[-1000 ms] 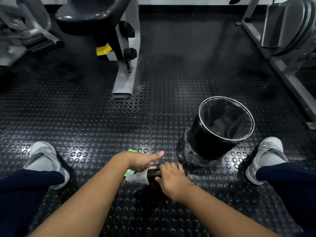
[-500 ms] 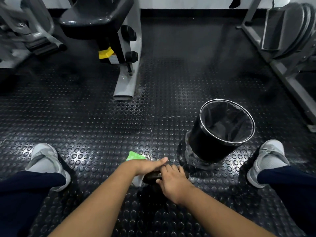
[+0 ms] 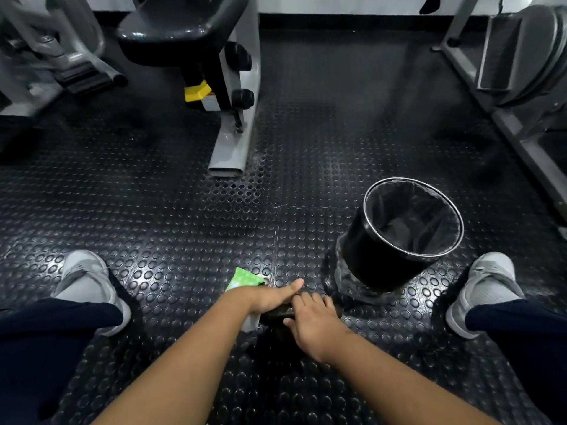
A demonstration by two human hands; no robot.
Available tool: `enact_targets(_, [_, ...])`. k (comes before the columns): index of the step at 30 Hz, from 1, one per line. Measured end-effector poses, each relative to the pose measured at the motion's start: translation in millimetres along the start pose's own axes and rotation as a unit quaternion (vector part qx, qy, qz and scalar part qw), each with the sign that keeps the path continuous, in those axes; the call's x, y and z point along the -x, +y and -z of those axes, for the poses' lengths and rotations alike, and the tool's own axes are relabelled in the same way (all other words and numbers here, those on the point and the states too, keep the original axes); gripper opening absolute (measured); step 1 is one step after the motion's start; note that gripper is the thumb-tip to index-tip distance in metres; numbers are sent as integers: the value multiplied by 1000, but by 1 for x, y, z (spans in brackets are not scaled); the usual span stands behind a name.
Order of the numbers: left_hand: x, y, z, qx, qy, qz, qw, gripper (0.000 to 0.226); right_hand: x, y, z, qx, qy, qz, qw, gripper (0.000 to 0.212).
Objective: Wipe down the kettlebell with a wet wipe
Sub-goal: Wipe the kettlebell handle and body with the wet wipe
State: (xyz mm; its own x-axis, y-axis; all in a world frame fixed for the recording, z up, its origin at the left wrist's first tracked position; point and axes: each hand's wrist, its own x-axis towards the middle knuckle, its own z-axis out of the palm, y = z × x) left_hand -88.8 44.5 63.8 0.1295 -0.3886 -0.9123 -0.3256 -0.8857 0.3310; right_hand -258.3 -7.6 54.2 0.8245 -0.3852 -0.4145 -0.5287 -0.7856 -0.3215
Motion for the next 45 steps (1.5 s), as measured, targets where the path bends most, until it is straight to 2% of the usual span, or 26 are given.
enact_targets(4, [10, 7, 23, -47, -65, -24, 996, 131, 0, 1, -1, -1, 11, -1, 1000, 46])
enact_targets(5, [11, 7, 24, -49, -67, -15, 996, 128, 0, 1, -3, 0, 14, 2, 1000, 45])
enact_targets(8, [1, 6, 13, -47, -46, 8, 998, 138, 0, 1, -3, 1, 12, 3, 1000, 46])
enact_targets(13, [-22, -4, -7, 3, 11, -13, 1000, 130, 0, 0, 0, -8, 4, 4, 1000, 47])
enact_targets(17, [2, 3, 13, -33, -31, 0, 999, 142, 0, 1, -2, -4, 3, 1, 1000, 44])
enact_targets(21, [17, 14, 24, -70, -57, -7, 996, 139, 0, 0, -1, 7, 11, 2, 1000, 41])
enact_targets(24, [6, 6, 6, -47, -28, 9, 998, 135, -1, -1, -2, 8, 9, 1, 1000, 45])
enact_targets(28, [7, -5, -17, -15, 56, -3, 998, 127, 0, -3, 1, 3, 2, 5, 1000, 47])
enact_targets(31, [14, -6, -15, -29, 56, -12, 998, 128, 1, -2, -1, 6, 2, 5, 1000, 45])
enact_targets(34, [29, 1, 6, -37, 25, -16, 999, 139, -1, 0, -1, 9, 4, 3, 1000, 41])
enact_targets(38, [36, 9, 14, -31, 20, -8, 999, 118, -2, -1, -4, 20, 9, 3, 1000, 41])
enact_targets(41, [21, 5, -4, -26, 24, -26, 999, 112, -2, -1, -4, 18, 11, 3, 1000, 44])
enact_targets(43, [12, 0, -18, -11, 55, -42, 998, 98, -2, -1, -4, 16, 9, 4, 1000, 47])
enact_targets(45, [7, -5, -23, 7, 75, -42, 996, 102, -2, -2, -4, 19, 10, 5, 1000, 48])
